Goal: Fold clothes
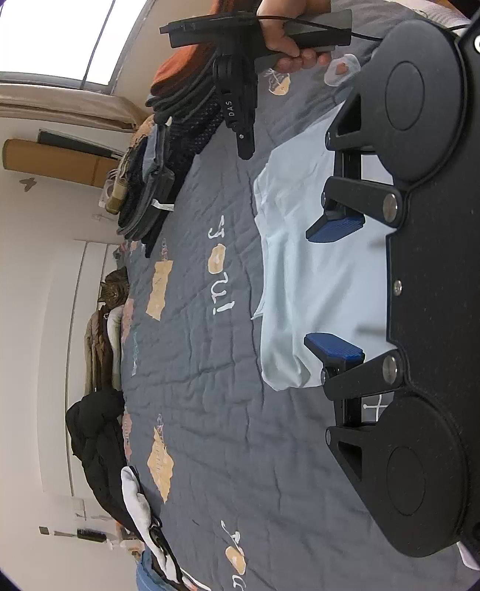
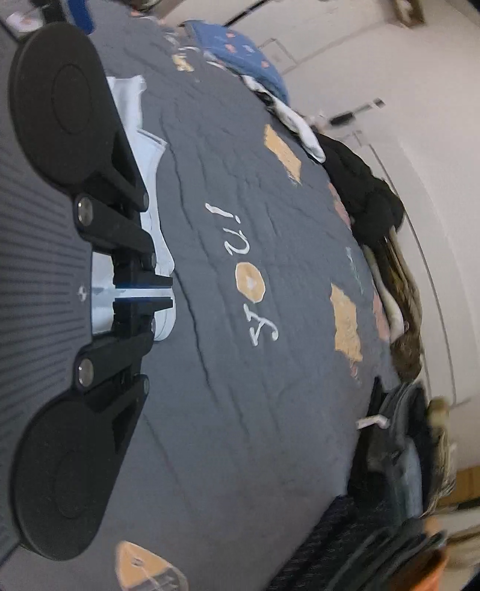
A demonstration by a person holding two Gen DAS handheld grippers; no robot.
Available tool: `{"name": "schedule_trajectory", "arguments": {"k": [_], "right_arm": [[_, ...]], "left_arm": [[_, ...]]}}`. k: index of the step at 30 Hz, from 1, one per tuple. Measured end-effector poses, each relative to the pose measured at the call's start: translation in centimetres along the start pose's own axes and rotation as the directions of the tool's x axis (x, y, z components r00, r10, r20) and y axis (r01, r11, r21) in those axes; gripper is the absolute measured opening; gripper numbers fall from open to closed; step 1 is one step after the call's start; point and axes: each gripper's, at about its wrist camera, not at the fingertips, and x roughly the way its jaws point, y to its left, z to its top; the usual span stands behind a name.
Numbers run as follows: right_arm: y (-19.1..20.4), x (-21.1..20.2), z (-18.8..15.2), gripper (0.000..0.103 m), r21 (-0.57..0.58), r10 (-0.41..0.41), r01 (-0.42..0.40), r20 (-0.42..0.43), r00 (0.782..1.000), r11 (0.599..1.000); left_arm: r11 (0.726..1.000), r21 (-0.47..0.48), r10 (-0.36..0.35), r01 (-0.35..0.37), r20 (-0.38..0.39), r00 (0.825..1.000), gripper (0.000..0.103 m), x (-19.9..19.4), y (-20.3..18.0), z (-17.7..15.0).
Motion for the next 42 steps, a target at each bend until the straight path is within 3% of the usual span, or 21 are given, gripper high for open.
{"name": "schedule_trajectory", "arguments": {"k": [6, 8, 10, 15, 16, 17, 18, 28, 30, 33, 37, 42], "right_arm": [[-0.1, 1.0, -0.3, 0.014, 0.039, 0.054, -0.05, -0.106, 0.993, 0.998], [0.1, 1.2, -0.5, 0.036, 0.034, 0.052, -0.048, -0.12, 0.991, 0.998], [0.3, 1.4, -0.7, 0.042, 0.025, 0.053, -0.05, -0.133, 0.99, 0.998], [1.4, 2.1, -1.7, 0.038, -0.016, 0.059, -0.062, -0.148, 0.987, 0.998], [1.7, 2.2, -1.9, 0.028, -0.031, 0.051, -0.056, -0.148, 0.988, 0.998], [1.9, 2.2, -2.0, 0.004, -0.04, 0.054, -0.06, -0.146, 0.988, 0.997], [2.0, 2.1, -1.9, 0.002, -0.048, 0.058, -0.066, -0.145, 0.988, 0.997], [0.5, -0.4, -0.1, 0.001, 0.014, 0.033, -0.034, 0.032, 0.999, 0.999], [0.3, 0.4, -0.6, 0.001, -0.013, 0.011, -0.011, 0.011, 1.0, 1.0], [-0.3, 2.1, -1.2, 0.003, 0.025, -0.002, 0.004, -0.091, 0.996, 1.0], [-0.5, 1.7, -0.6, 0.006, 0.039, 0.019, -0.015, -0.106, 0.994, 0.999], [-0.7, 1.2, -0.3, 0.013, 0.053, 0.034, -0.029, -0.102, 0.994, 0.998]], "left_arm": [[1.0, 0.007, -0.004, 0.004, -0.005, 1.0, 0.055, 0.0, -0.1, 0.0], [1.0, 0.008, -0.004, 0.004, -0.007, 1.0, 0.055, 0.1, 0.0, -0.1], [1.0, 0.01, -0.006, 0.006, -0.008, 1.0, 0.055, 0.1, -0.1, 0.0], [1.0, 0.02, 0.001, -0.001, -0.01, 1.0, 0.055, 0.1, -0.1, -0.2], [1.0, 0.022, 0.003, -0.003, -0.011, 1.0, 0.055, 0.2, -0.1, -0.2], [1.0, 0.023, 0.005, -0.004, -0.011, 1.0, 0.055, 0.2, -0.1, -0.2], [1.0, 0.023, 0.006, -0.006, -0.012, 1.0, 0.055, 0.2, -0.2, -0.2], [1.0, 0.003, 0.008, -0.008, -0.013, 1.0, 0.055, 0.2, 0.1, -0.2], [1.0, 0.0, 0.008, -0.008, -0.025, 1.0, 0.055, 0.4, 0.2, -0.2], [1.0, 0.021, 0.006, -0.005, -0.038, 0.999, 0.055, 0.5, 0.3, -0.1], [0.999, 0.046, 0.005, -0.004, -0.011, 1.0, 0.055, 0.0, 1.7, 1.4], [0.97, 0.238, -0.03, 0.056, -0.111, 0.993, 0.055, 3.5, 2.9, 5.0]]}}
